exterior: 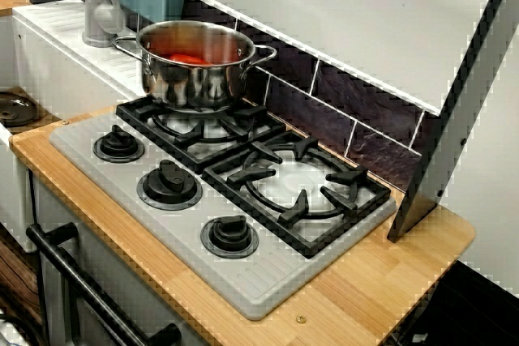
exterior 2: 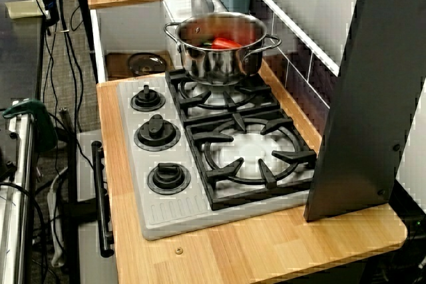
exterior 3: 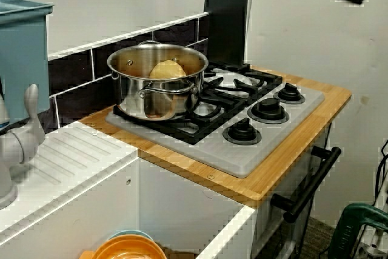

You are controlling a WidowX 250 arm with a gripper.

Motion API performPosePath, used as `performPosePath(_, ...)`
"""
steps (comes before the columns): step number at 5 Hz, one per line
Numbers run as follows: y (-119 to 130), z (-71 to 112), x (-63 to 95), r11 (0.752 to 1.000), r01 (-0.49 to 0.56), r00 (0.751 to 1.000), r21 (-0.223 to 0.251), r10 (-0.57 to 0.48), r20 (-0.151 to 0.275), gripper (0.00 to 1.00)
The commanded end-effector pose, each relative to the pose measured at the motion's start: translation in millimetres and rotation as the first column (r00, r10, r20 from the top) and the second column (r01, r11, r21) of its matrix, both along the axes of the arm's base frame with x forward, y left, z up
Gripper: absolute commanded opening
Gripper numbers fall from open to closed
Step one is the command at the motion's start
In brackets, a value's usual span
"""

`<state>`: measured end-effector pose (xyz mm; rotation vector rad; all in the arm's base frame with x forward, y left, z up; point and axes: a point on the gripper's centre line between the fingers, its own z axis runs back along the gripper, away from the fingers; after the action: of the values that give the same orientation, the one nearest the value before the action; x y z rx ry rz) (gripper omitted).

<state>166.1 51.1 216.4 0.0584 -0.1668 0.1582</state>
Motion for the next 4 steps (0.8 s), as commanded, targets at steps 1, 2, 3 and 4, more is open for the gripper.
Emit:
performPosePath(1, 89, -24.4, 24.2, 0.986, -0.144, 0.989, 0.089, 0.141, 0.046, 1.00)
performPosePath(2, 114, -35.6, 27.3, 0.978, -0.175, 0.984, 0.111, 0.172, 0.037, 1.00)
performPosePath(3, 133, -53.1, 36.1, 0.977, -0.179, 0.984, 0.118, 0.178, 0.021, 1.00)
performPosePath(4, 149, -74.7, 54.1, 0.969, -0.217, 0.976, 0.117, 0.218, 0.003, 1.00)
